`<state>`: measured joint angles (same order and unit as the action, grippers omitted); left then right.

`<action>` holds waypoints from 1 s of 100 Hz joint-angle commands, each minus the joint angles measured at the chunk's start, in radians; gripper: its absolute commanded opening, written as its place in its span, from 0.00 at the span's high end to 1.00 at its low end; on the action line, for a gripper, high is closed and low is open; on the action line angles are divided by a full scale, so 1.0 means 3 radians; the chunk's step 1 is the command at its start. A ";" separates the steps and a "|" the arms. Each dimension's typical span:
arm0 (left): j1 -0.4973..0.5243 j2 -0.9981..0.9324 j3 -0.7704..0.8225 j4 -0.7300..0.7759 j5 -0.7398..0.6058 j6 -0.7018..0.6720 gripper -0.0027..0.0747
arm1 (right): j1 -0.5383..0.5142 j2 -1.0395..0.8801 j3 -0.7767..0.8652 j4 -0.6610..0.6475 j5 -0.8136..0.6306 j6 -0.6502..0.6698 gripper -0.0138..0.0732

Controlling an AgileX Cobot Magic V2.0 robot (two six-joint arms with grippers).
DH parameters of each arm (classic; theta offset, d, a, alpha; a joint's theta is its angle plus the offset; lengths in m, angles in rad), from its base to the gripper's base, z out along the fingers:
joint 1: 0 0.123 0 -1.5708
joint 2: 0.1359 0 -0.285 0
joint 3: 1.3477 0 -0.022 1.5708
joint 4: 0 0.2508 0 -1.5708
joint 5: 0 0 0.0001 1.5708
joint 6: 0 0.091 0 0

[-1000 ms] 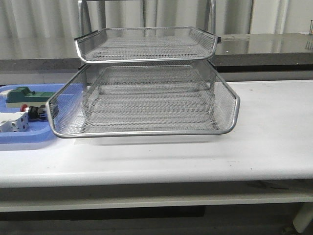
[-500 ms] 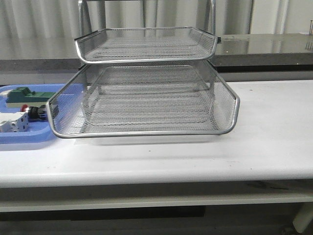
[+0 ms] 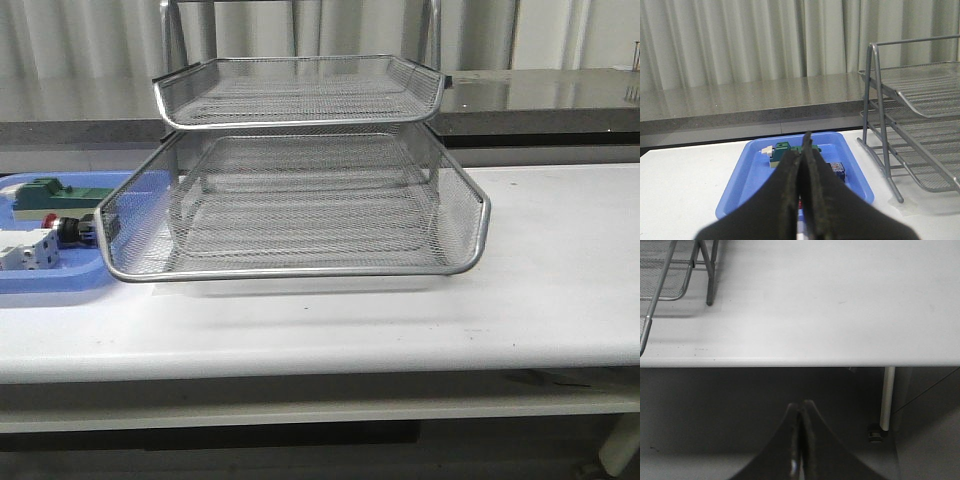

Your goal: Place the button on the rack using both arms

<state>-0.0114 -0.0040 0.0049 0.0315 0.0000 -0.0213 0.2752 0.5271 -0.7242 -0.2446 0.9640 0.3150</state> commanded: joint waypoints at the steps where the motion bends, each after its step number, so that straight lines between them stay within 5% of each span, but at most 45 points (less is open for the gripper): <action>1: -0.0002 -0.0111 0.0112 0.0004 -0.0272 -0.0023 0.99 | -0.0005 0.0006 -0.0086 -0.0108 -0.0169 -0.0007 0.92; 76: -0.0002 -0.0111 0.0099 0.0004 -0.0356 -0.0023 0.99 | -0.0005 0.0006 -0.0086 -0.0108 -0.0169 -0.0007 0.92; 100: -0.0002 0.0063 -0.0114 -0.0426 -0.0200 -0.0023 0.99 | -0.0005 0.0006 -0.0086 -0.0108 -0.0169 -0.0007 0.92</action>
<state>-0.0114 -0.0040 0.0029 -0.0426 0.0000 -0.0213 0.2752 0.5271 -0.7242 -0.2464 0.9640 0.3150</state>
